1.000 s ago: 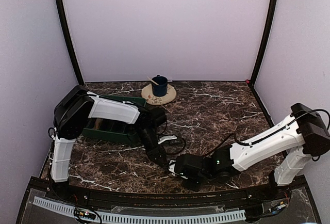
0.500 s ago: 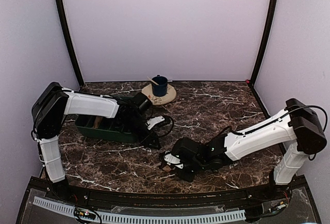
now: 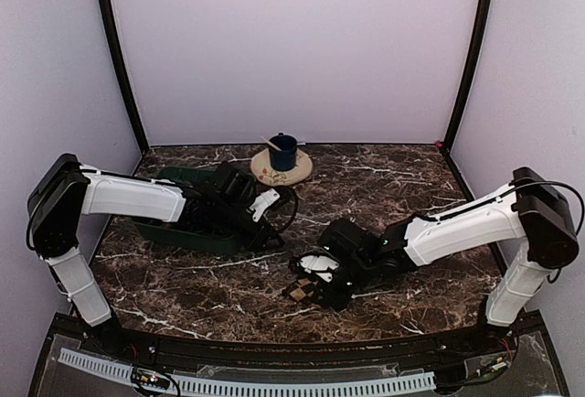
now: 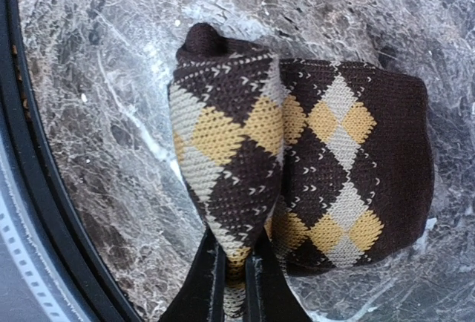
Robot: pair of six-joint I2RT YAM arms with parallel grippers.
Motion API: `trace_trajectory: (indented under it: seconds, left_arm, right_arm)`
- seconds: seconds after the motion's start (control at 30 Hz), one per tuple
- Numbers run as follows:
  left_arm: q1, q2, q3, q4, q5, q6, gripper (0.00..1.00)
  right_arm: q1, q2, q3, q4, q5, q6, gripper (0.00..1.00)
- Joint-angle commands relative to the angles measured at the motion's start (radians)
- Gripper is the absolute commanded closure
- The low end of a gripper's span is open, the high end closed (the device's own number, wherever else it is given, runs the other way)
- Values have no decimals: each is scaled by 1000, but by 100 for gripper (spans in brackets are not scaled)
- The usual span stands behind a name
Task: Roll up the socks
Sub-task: Roll the sock at the center of the board.
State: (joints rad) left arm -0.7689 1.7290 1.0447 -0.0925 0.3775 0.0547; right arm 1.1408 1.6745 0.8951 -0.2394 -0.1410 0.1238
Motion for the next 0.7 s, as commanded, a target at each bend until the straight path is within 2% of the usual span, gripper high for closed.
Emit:
trace_trajectory:
  seconds: [0.0,0.3,0.47,0.67]
  left_arm:
    - [-24,-31,-24,91,2,-3,63]
    - [-106,-73,-93,176,-64,63,63]
    - [-142,-118,-162,239,-116,91,62]
    - [-207,-148,-207,265,-114,150,61]
  right_arm:
    - [-34,-10,-9,14,-133,24,100]
    - [-107,20,-12,18,-312,59,100]
    - [-131,48,-11,9,-362,62,100]
    - [-137,91,-13,26,-413,78,100]
